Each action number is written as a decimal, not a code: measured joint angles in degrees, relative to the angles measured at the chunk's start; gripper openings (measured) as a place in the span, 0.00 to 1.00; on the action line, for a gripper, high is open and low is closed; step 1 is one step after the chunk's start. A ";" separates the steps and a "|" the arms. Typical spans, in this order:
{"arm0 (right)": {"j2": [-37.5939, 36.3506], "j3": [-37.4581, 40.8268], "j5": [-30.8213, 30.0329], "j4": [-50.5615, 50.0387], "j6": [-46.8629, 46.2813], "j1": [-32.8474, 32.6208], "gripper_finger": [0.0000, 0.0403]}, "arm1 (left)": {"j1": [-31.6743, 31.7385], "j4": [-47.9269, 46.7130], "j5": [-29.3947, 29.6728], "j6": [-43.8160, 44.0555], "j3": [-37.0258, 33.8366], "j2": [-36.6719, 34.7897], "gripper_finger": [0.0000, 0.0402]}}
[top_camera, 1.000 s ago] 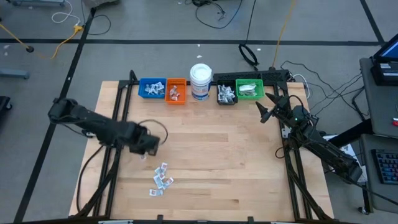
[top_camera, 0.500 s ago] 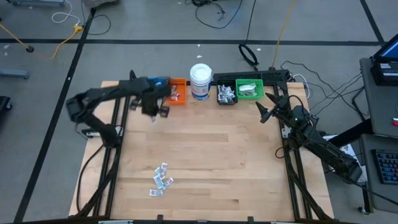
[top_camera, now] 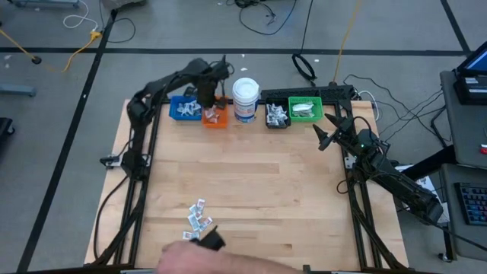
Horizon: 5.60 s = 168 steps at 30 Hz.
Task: Pick & Place First Aid Supplies
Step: Put the ointment pack into the orange bin
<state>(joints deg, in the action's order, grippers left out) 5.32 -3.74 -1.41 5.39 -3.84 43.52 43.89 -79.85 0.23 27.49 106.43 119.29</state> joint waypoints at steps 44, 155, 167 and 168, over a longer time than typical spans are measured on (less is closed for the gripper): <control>0.00 0.00 0.00 0.00 0.00 -0.01 0.87 | -15.03 11.59 -0.15 22.95 -22.47 -19.03 0.59; 0.00 -0.01 0.00 0.00 0.00 -0.01 0.87 | -14.99 12.58 -4.33 17.98 -40.74 -33.89 0.00; 0.00 0.01 0.00 0.00 0.00 -0.01 0.87 | -0.39 12.20 -5.12 2.39 -27.72 -18.13 0.00; 0.00 0.01 0.00 0.00 0.00 -0.01 0.87 | 0.21 12.08 -5.13 1.44 -25.47 -16.24 0.00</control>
<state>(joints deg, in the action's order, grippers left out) 5.32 -3.73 -1.41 5.39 -3.84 43.51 44.10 -67.77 -4.90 28.92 80.96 103.06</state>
